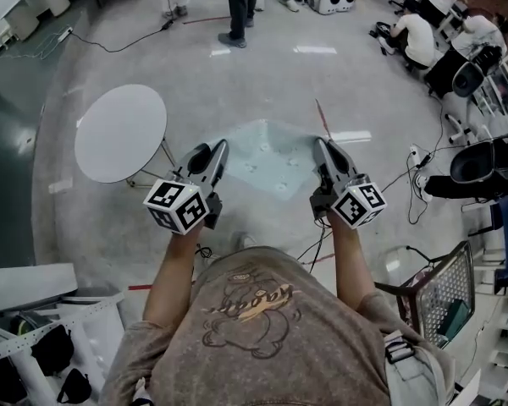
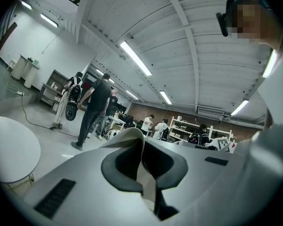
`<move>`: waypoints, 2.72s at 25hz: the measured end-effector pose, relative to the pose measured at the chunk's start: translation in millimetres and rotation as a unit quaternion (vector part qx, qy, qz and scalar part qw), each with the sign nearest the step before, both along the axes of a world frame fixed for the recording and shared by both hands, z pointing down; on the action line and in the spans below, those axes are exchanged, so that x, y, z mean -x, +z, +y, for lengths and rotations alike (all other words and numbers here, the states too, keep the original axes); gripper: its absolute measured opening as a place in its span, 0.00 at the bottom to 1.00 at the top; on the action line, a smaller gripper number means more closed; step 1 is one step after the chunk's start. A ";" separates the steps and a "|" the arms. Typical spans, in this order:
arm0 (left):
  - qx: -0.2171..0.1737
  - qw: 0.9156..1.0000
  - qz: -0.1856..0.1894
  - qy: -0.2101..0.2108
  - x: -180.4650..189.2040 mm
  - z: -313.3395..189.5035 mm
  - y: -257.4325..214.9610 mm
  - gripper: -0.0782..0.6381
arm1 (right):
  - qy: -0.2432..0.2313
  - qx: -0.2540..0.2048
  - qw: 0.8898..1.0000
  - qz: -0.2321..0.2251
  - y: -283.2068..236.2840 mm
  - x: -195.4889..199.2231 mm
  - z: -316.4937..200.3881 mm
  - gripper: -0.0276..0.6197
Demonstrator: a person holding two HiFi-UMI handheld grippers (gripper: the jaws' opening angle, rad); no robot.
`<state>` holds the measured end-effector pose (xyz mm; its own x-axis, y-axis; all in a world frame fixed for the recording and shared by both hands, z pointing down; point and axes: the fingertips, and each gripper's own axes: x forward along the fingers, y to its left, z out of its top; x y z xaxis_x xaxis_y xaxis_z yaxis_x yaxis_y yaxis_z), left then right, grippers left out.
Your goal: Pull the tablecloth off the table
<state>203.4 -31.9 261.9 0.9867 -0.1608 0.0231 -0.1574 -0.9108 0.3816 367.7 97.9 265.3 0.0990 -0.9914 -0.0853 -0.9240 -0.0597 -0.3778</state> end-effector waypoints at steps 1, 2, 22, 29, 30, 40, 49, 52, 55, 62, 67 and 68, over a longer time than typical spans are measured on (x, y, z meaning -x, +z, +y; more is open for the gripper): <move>0.004 1.000 -0.002 -0.004 1.8 -0.4 2.8 0.14 | -0.002 0.002 1.000 0.000 1.1 1.0 -1.6 0.05; 0.010 1.000 -0.004 -0.008 3.8 -0.7 6.1 0.14 | -0.004 0.003 1.000 -0.001 2.7 2.0 -3.4 0.05; 0.052 0.981 -0.016 -0.187 138.6 -35.5 37.5 0.14 | -0.176 0.028 0.984 -0.019 30.6 102.8 -105.2 0.06; 0.041 0.964 -0.019 -0.261 201.2 -47.6 36.7 0.14 | -0.249 0.029 0.968 -0.024 34.7 160.1 -143.4 0.06; 0.037 0.962 -0.021 -0.271 208.0 -49.1 35.7 0.14 | -0.258 0.030 0.965 -0.023 35.1 167.0 -148.8 0.06; 0.013 0.931 -0.051 -0.361 275.5 -48.8 44.6 0.14 | -0.330 0.044 0.943 0.027 48.9 245.5 -182.3 0.06; 0.025 0.922 -0.059 -0.381 295.9 -37.2 72.7 0.14 | -0.345 0.064 0.936 0.017 75.6 264.1 -178.7 0.06; 0.032 0.921 -0.062 -0.383 298.9 -37.2 80.1 0.14 | -0.348 0.071 0.935 0.011 82.8 268.2 -176.5 0.06; 0.038 0.920 -0.064 -0.384 298.8 -38.3 83.9 0.14 | -0.348 0.076 0.935 0.004 87.6 268.3 -175.4 0.06; 0.041 0.920 -0.065 -0.384 296.5 -35.0 86.7 0.14 | -0.344 0.076 0.936 -0.003 91.2 265.2 -171.1 0.06; 0.043 0.921 -0.064 -0.382 294.8 -33.4 85.7 0.14 | -0.343 0.076 0.936 -0.003 90.3 265.0 -169.0 0.05; 0.044 0.921 -0.064 -0.382 294.5 -33.6 85.7 0.14 | -0.343 0.076 0.936 -0.004 90.1 264.7 -169.3 0.05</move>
<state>-91.1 -65.5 347.6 0.5741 -0.7993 0.1776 -0.7888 -0.4819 0.3815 103.0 -71.4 355.4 -0.5663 -0.8220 0.0602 -0.7610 0.4935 -0.4212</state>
